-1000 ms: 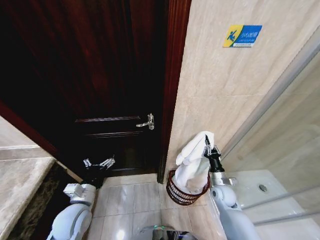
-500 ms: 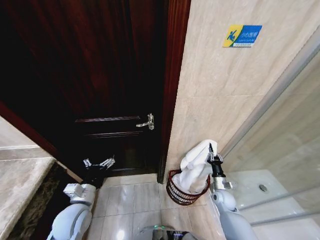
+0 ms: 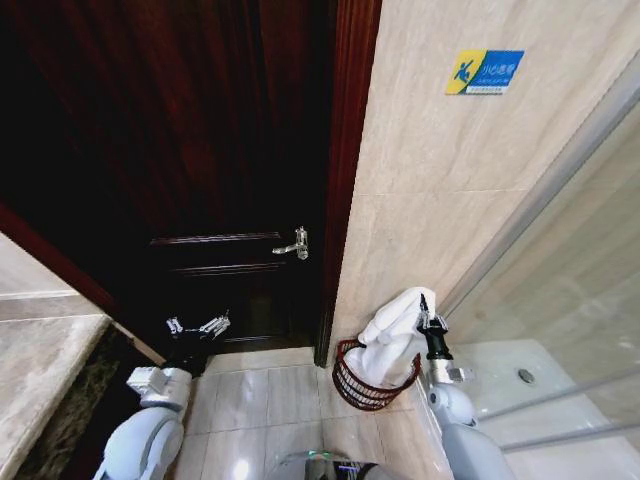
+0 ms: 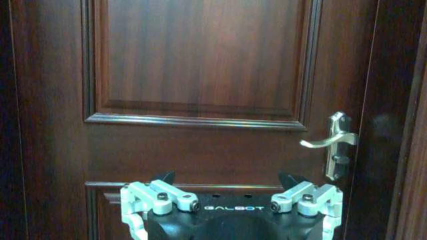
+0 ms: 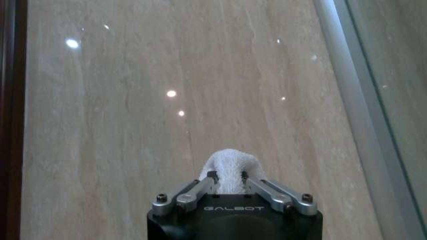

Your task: Discard the used towel into the hamper.

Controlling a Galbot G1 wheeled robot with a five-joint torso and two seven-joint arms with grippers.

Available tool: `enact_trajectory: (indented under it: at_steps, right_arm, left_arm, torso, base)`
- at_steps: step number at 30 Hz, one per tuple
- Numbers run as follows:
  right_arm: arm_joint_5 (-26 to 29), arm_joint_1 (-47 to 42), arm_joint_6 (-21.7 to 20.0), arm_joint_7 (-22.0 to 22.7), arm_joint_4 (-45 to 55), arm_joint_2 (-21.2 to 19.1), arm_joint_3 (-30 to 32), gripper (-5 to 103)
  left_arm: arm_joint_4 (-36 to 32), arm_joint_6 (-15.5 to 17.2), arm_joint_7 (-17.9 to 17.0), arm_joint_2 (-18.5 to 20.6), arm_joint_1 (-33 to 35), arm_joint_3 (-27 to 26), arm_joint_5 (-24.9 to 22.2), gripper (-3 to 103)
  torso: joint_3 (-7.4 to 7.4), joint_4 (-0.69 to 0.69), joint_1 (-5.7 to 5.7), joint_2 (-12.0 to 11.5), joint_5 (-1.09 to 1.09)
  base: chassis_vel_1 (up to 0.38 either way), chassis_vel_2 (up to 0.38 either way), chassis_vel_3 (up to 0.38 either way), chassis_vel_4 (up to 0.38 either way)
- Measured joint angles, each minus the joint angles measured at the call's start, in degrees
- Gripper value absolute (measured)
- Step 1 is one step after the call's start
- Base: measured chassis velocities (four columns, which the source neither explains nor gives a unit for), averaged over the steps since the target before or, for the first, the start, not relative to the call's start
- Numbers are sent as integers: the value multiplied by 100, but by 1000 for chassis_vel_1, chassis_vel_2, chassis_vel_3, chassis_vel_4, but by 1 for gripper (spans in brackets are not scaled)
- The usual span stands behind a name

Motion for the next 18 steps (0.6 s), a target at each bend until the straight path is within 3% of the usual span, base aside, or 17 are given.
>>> enact_trajectory:
  at_steps: [18]
  right_arm:
    - [-1, 72, 34, -63, -460, 21, 1, 9]
  left_arm:
    - [0, 0, 0, 0, 0, 0, 0, 100]
  torso:
    - [0, 0, 0, 0, 0]
  base:
    - [0, 0, 0, 0]
